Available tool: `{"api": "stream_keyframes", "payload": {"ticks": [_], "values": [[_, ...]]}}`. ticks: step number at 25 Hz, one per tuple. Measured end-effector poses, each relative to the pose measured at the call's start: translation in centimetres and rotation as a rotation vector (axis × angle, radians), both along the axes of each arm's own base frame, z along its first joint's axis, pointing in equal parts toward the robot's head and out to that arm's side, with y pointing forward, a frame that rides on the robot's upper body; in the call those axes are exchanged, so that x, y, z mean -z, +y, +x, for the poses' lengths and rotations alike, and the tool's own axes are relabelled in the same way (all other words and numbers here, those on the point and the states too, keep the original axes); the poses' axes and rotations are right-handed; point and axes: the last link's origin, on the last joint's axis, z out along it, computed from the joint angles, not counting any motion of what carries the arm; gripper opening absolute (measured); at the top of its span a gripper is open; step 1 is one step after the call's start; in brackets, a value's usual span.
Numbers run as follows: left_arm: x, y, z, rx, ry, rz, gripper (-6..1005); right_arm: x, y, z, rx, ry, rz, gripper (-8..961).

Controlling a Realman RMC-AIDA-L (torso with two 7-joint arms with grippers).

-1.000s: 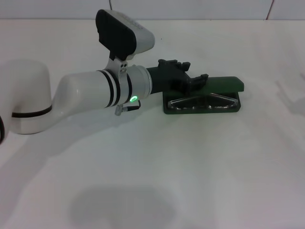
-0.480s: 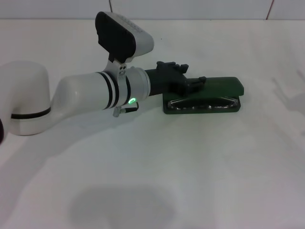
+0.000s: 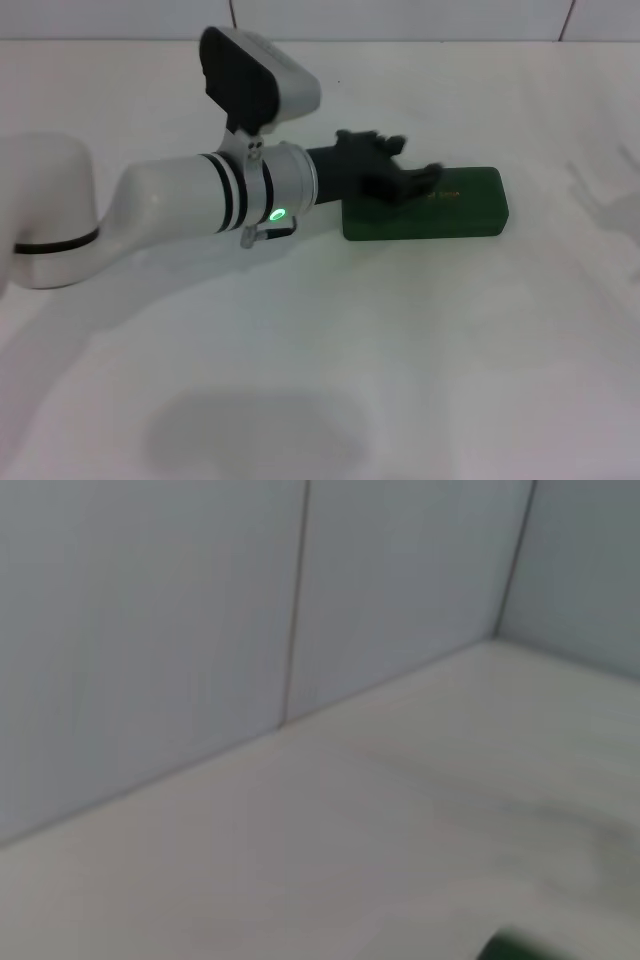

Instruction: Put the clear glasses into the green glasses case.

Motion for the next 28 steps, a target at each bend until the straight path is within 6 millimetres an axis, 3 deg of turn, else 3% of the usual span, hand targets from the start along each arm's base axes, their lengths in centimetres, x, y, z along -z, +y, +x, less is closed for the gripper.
{"api": "stream_keyframes", "payload": {"ticks": [4,7,11,15,20,28], "values": [[-2.1,-1.2,1.6,0.110,-0.198,-0.021,610,-0.1,0.1,-0.1,-0.017,-0.020,-0.017,745],[-4.5,-2.4,1.2,0.194,-0.307,-0.038,610,0.5,0.7,-1.0,-0.079,-0.060,-0.112,745],[-7.2,-4.5,-0.9,0.307,-0.369,-0.061,610,1.2,1.4,-3.5,-0.260,-0.124,-0.382,745],[-9.3,-8.1,-4.2,0.392,-0.407,-0.036,609,1.7,1.8,-5.9,-0.415,-0.235,-0.671,745],[-10.0,-10.8,-6.9,0.400,-0.402,0.001,609,2.3,1.9,-7.2,-0.501,-0.313,-0.843,745],[-9.5,-12.7,-8.4,0.378,-0.391,0.025,609,3.9,1.7,-8.3,-0.559,-0.385,-0.912,745]]}}
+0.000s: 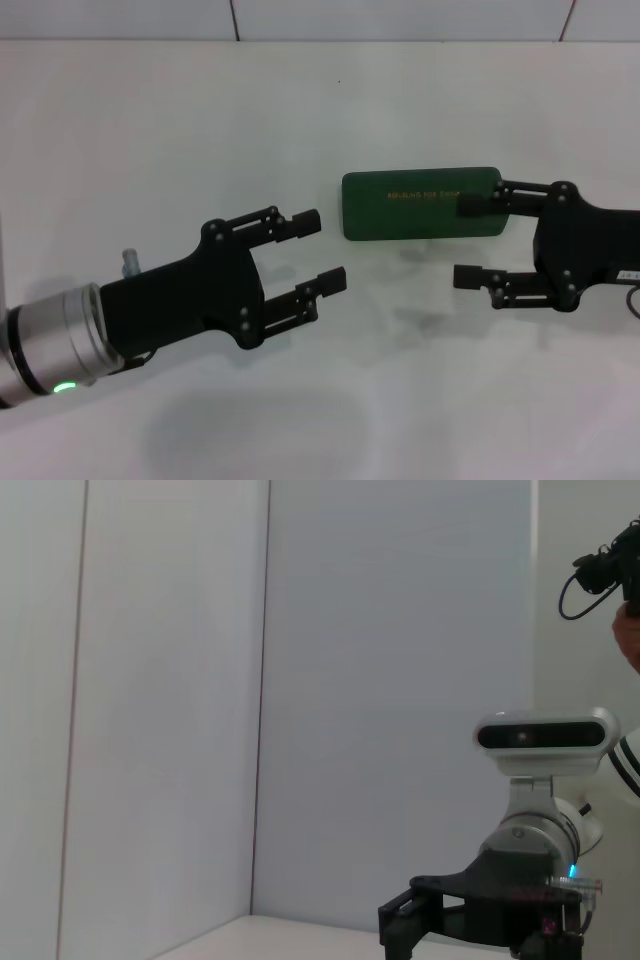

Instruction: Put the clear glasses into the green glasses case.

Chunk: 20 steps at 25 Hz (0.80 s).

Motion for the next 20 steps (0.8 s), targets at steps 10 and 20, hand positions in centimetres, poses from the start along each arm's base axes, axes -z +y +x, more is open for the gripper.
{"api": "stream_keyframes", "payload": {"ticks": [10,20], "values": [[0.5,-0.7,-0.6,-0.017,0.003,0.010,609,0.7,-0.3,0.1,0.007,-0.002,0.001,745],[0.8,-1.1,-0.5,-0.026,-0.011,0.008,609,1.0,-0.9,0.5,0.025,0.008,0.004,745]]}}
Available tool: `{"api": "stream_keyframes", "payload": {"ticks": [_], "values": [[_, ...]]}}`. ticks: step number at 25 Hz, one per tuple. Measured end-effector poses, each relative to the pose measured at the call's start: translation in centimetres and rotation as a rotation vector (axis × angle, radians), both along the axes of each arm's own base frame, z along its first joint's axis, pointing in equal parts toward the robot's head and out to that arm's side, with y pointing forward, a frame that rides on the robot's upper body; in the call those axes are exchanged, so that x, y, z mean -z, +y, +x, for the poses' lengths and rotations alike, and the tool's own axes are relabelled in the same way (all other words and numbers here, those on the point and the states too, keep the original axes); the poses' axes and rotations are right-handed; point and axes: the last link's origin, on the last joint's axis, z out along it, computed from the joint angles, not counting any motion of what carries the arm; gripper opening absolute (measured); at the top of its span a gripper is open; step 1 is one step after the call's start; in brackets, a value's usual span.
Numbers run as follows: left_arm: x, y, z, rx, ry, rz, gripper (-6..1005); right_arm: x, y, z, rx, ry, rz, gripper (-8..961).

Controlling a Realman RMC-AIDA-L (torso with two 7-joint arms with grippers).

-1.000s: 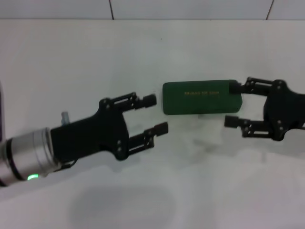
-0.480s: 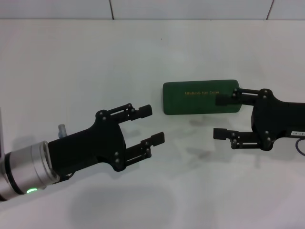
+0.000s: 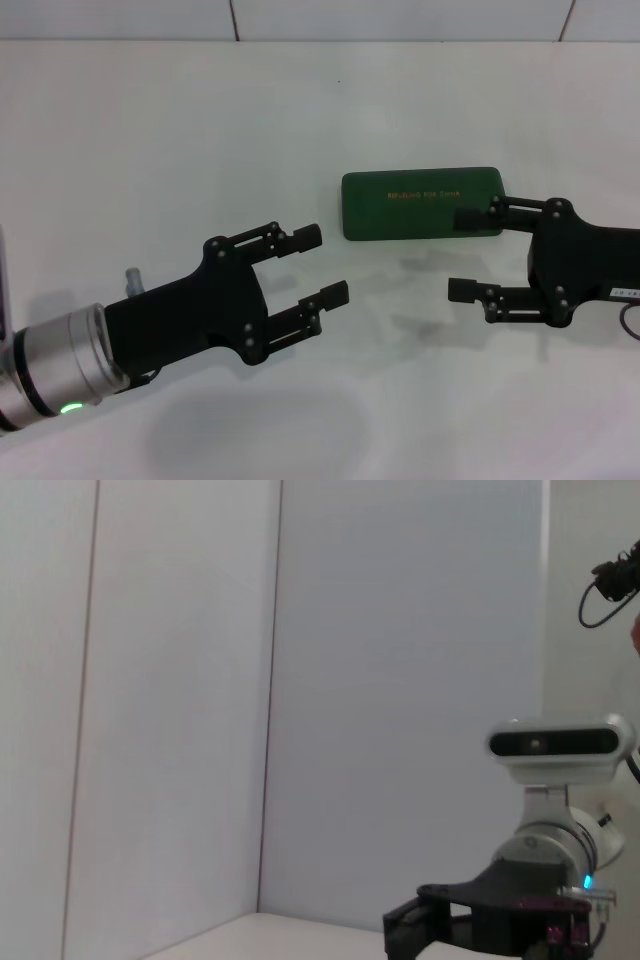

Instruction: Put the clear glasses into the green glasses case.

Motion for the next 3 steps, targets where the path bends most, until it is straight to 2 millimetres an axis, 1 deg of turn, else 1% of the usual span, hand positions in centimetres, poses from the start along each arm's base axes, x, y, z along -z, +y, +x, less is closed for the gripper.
{"api": "stream_keyframes", "payload": {"ticks": [3], "values": [[0.01,-0.07,0.00,-0.006,-0.008,0.004,609,0.05,-0.17,0.12,0.004,0.001,0.001,745]]}}
